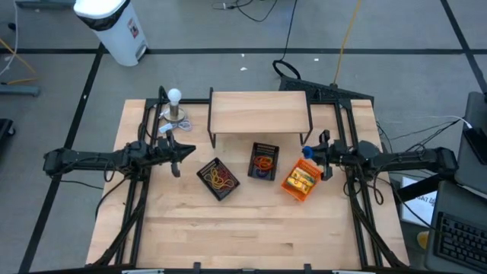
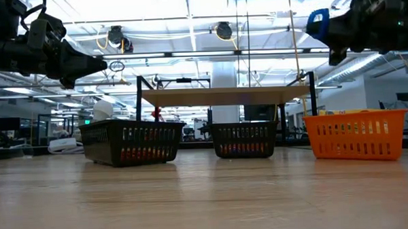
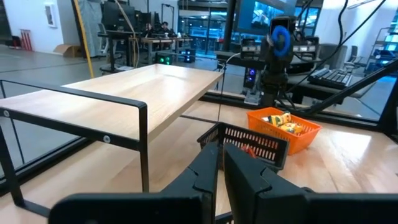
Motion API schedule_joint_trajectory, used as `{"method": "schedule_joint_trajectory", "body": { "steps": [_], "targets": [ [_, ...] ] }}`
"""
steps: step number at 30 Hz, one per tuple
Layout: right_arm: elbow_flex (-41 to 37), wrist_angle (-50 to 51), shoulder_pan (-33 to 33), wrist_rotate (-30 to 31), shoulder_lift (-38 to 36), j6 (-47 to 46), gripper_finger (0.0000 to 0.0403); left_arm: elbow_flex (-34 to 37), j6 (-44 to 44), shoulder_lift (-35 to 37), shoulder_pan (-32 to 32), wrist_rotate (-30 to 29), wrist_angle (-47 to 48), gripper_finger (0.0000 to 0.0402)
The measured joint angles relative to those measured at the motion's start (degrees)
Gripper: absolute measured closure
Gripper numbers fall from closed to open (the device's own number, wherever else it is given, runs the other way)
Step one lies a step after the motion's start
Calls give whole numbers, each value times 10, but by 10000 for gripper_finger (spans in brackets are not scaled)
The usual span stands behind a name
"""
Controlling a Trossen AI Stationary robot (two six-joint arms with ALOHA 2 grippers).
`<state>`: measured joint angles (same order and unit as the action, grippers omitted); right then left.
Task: Pick & Place Office Desk Supplies
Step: Put the blue spring keychain into the right black bin
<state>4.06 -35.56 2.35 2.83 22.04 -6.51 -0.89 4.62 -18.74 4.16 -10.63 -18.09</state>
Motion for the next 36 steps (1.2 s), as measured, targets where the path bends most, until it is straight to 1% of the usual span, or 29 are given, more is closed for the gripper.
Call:
{"method": "schedule_joint_trajectory", "body": {
  "steps": [1, 4, 6, 11, 16, 30, 32, 34, 36],
  "targets": [
    [-11, -19, 2, 1, -5, 0, 397, 0, 0, 0, 0, 0, 0, 376],
    [-30, -32, 8, 1, -19, 0, 397, 0, 0, 0, 0, 0, 0, 376],
    [-30, -11, 10, 1, -18, 0, 397, 0, 1, 0, 0, 0, 0, 376],
    [-31, -11, 10, 1, -20, 2, 397, 0, 3, 0, 0, 0, 0, 376],
    [-31, 18, 10, 1, -19, 1, 397, 0, 3, 0, 0, 0, 2, 376],
    [-30, 30, 10, 4, -18, 0, 397, 0, 3, 0, 0, 0, 3, 376],
    [-6, 65, 10, 18, -13, -17, 397, 0, 3, 0, 0, 0, 3, 376],
    [29, 160, 10, 35, 3, -27, 397, 0, 3, 0, 0, 0, 3, 376],
    [93, 219, 10, 47, 30, -27, 397, 0, -2, 0, 0, 0, 3, 376]
  ]
}}
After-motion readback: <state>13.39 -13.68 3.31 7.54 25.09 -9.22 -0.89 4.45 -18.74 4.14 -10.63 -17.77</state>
